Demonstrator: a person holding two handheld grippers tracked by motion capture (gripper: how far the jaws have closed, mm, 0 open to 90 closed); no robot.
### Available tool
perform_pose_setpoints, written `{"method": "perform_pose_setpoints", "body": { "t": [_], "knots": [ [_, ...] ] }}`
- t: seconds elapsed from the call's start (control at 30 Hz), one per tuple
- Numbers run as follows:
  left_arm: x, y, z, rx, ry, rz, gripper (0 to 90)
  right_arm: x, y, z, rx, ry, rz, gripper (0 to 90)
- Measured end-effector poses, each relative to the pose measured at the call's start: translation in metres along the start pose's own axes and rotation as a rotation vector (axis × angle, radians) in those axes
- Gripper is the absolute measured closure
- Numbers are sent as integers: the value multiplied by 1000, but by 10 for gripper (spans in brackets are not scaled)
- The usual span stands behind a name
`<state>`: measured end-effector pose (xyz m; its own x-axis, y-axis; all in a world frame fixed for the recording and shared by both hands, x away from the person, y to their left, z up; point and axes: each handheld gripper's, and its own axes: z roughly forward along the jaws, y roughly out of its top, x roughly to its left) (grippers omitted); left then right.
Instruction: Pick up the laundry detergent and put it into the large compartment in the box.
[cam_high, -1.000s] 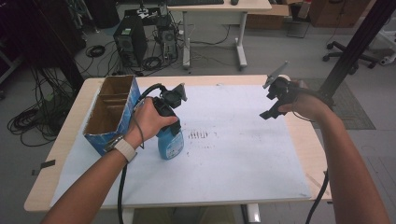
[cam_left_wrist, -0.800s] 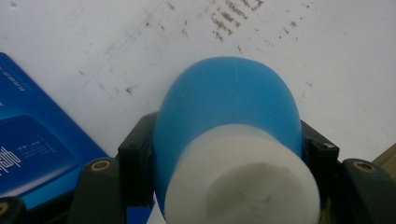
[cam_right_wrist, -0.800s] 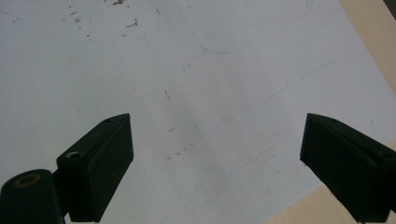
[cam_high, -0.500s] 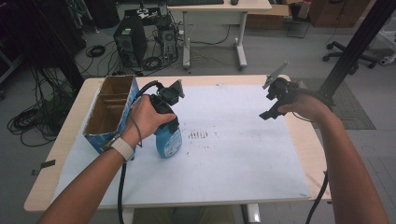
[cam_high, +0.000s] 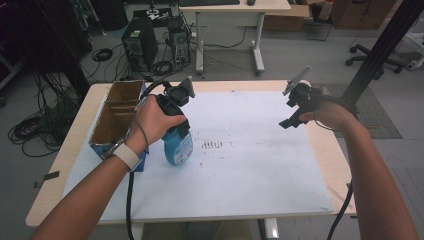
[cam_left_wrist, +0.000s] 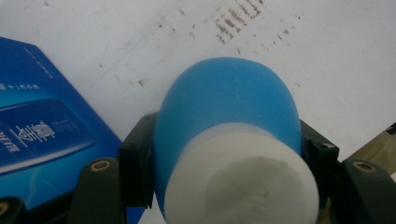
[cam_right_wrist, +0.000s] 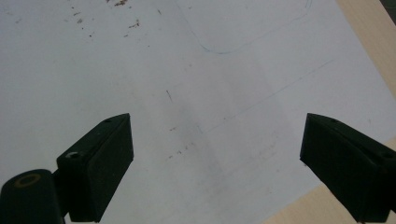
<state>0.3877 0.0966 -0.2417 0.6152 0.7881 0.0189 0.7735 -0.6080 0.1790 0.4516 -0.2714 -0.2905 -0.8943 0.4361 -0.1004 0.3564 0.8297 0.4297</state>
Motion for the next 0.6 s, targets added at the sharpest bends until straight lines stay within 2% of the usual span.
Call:
{"method": "perform_pose_setpoints", "body": {
  "t": [0.6],
  "knots": [
    [1, 2, -49, -13, 20, -46, 371, 1, 0, -3, -1, -4, 0, 98]
  ]
}}
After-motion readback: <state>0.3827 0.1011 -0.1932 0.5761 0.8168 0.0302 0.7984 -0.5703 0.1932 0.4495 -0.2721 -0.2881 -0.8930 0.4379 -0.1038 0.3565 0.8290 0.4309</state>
